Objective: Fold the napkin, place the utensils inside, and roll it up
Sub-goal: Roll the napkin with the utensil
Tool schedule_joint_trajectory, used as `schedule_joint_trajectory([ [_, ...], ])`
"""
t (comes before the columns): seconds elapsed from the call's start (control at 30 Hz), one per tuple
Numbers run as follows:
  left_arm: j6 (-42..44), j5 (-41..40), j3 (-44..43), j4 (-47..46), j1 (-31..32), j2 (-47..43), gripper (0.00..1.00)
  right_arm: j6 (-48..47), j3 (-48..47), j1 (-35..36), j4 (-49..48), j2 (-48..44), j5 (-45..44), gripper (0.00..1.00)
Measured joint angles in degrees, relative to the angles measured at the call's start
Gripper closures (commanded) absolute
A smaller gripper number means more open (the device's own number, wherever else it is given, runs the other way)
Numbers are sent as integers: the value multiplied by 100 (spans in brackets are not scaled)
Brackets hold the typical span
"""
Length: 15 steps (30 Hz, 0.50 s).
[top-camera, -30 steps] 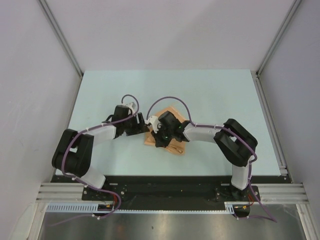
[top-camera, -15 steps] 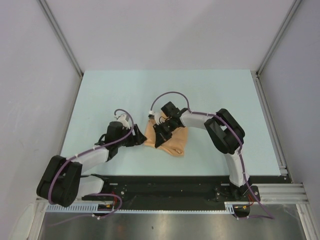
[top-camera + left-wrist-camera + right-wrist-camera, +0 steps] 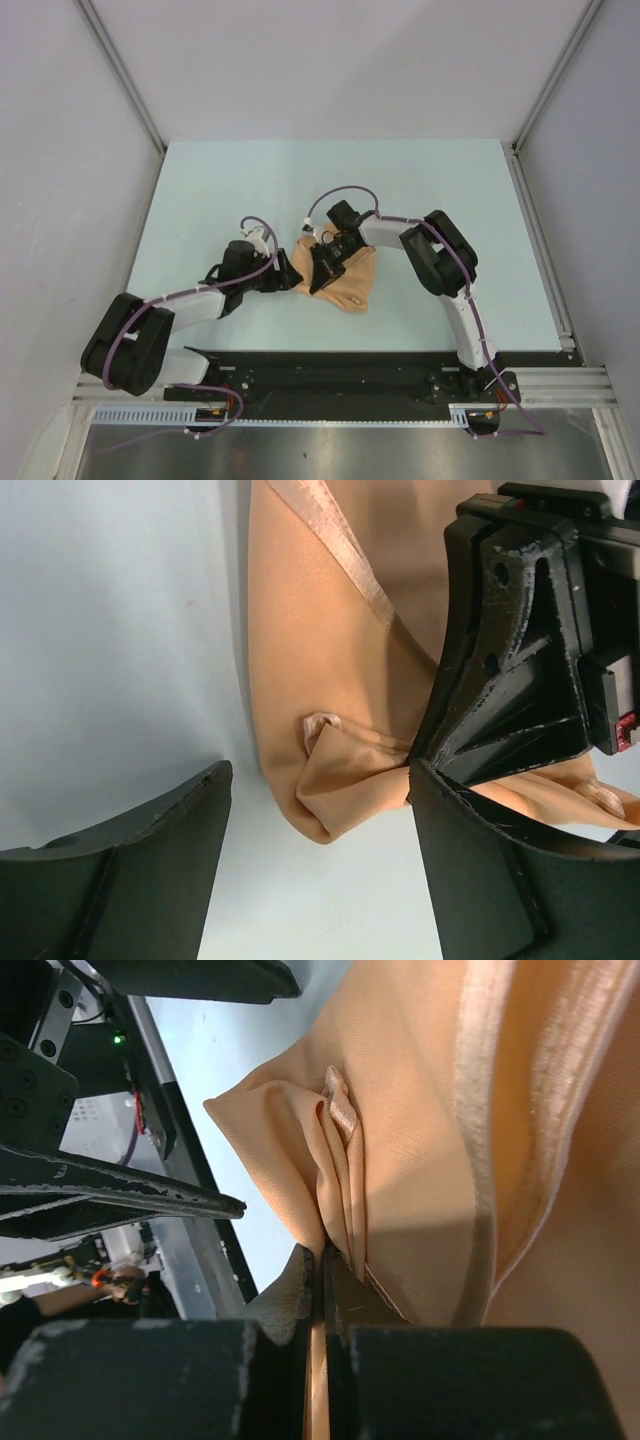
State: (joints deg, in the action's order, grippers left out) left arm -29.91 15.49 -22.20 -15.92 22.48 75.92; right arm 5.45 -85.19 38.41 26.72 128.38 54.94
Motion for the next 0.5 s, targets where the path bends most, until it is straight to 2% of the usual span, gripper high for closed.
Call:
schedule_joint_trajectory([
  [0.2,-168,199,-7,-382,17,269,30,96,-173,-90,188,190,208,100],
  [0.3,-258,275,-11,-542,70,409,40,118,-212,-116,223,240,282,100],
  [0.33,-297,284,-15,-577,81,457,50,122,-219,-116,232,247,291,100],
  [0.4,-343,291,-68,-579,94,557,59,122,-229,-116,247,254,291,100],
  [0.43,-352,291,-87,-562,101,623,69,122,-238,-116,258,256,291,100],
  [0.5,-372,291,-136,-533,101,723,80,122,-243,-116,275,256,291,100],
])
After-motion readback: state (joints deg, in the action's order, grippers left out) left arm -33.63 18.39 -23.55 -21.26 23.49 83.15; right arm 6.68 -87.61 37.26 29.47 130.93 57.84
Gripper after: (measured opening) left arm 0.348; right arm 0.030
